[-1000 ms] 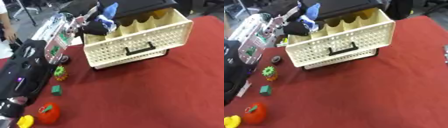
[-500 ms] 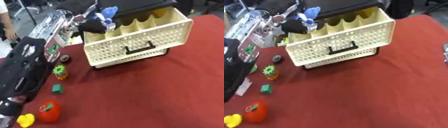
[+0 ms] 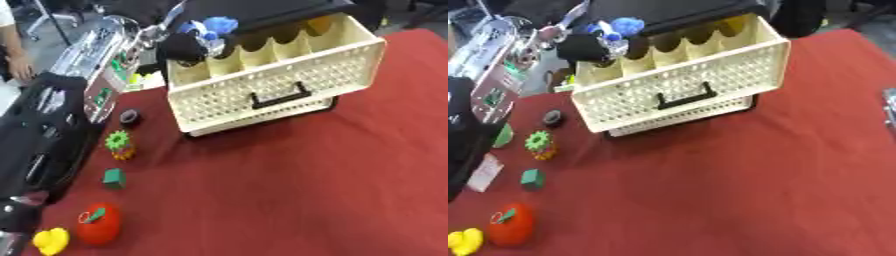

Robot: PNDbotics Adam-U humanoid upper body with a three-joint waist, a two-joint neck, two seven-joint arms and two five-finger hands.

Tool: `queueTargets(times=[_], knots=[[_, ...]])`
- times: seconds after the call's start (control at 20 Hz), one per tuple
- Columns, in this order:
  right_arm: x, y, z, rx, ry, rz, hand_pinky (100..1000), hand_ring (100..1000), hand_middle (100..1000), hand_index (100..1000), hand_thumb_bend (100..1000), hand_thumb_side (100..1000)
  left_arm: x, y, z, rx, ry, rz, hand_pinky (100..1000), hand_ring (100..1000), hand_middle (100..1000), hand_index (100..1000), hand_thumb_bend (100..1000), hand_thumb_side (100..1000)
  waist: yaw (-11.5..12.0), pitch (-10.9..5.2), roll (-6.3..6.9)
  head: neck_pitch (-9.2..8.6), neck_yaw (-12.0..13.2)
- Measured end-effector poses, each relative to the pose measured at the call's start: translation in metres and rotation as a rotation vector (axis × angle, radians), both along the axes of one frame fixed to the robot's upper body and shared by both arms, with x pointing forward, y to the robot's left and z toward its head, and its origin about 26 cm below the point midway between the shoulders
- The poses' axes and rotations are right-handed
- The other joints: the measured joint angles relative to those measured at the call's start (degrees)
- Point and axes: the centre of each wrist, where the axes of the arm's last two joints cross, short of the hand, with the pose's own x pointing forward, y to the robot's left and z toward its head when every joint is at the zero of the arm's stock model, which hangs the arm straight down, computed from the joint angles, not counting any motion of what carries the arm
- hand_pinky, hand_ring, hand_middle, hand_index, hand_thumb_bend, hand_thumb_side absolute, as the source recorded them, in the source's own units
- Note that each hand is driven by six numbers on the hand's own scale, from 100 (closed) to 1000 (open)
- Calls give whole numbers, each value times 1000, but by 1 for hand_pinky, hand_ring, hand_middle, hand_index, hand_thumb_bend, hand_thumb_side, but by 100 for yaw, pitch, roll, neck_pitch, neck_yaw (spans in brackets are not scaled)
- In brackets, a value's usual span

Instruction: Pick up objects from table and place into drawer.

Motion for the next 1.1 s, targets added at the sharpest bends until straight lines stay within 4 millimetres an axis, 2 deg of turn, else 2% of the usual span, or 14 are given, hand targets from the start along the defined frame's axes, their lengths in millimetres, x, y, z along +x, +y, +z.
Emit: queueTargets(times=[0.45, 0.65, 0.75, 1.1], knots=[[0, 0, 0, 2, 2, 2, 515, 601, 587, 726, 100, 473, -9, -4, 5, -8, 1, -65, 729, 881, 892, 1000, 476, 928, 18, -79, 31, 46, -44], [0, 0, -1, 3, 6, 2, 515, 601, 587, 726, 100, 468, -13, -5, 6, 1, 6, -83, 648, 835, 832, 997, 435, 944, 23, -92, 37, 47, -61], [0, 0, -1, 4, 6, 5, 515, 601, 587, 726, 100, 469, -11, -4, 3, -4, 53, -98, 624, 823, 812, 995, 431, 974, 22, -93, 38, 47, -62], [0, 0, -1, 9, 2, 9, 515, 600, 587, 725, 100, 468, 3, 5, -9, -40, 245, -97, 652, 833, 836, 989, 381, 1000, 0, -93, 44, 47, -62]])
